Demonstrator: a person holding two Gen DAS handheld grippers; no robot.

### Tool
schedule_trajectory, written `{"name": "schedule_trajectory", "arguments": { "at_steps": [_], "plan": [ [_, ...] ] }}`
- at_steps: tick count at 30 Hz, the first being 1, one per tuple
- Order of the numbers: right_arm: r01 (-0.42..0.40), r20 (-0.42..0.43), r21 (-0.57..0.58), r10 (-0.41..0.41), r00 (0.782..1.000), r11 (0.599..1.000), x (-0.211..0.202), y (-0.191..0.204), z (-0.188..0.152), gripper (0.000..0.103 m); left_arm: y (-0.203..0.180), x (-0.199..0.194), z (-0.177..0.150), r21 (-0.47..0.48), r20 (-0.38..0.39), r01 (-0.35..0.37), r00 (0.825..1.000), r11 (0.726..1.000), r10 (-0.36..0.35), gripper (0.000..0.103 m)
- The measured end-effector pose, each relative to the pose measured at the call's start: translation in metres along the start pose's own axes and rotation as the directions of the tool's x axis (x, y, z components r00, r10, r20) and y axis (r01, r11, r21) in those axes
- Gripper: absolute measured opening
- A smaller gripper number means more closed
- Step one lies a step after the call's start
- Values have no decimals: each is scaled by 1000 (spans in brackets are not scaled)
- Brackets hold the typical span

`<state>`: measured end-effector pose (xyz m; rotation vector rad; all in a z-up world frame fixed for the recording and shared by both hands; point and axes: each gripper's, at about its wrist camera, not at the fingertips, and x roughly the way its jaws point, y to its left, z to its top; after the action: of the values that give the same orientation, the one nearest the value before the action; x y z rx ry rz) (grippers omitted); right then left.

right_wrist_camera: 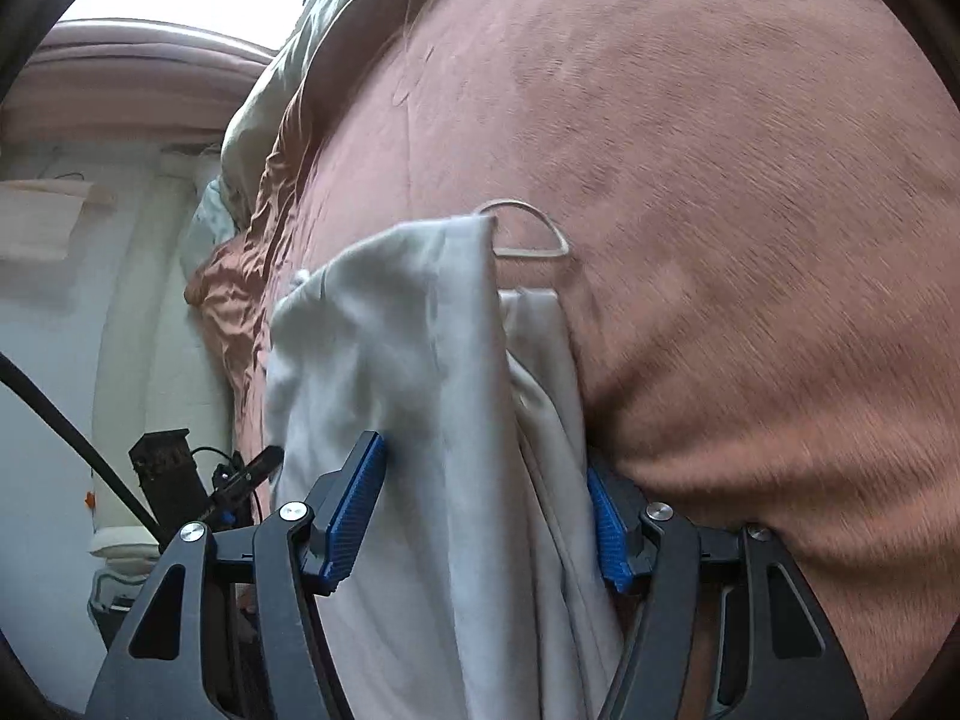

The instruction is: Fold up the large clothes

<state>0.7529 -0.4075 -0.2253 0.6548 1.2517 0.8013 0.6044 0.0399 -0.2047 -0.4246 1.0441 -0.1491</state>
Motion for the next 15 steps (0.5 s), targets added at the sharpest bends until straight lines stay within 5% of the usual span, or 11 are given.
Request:
{"name": "schedule_trajectory", "arguments": {
  "at_steps": [7,11,15],
  "plan": [
    [55,41,-29,-54,998,998,-5,23,-21,22,-3,2,8,-1,24,-21,1000,1000,21,32],
    [80,106,-82,-71,992,993,-19,58,-43,13,-12,-12,10,6,49,-26,998,1000,25,18],
    [89,160,-156,-63,985,984,-32,93,-71,11,-23,-36,10,21,95,-5,996,1000,3,15]
  ]
}}
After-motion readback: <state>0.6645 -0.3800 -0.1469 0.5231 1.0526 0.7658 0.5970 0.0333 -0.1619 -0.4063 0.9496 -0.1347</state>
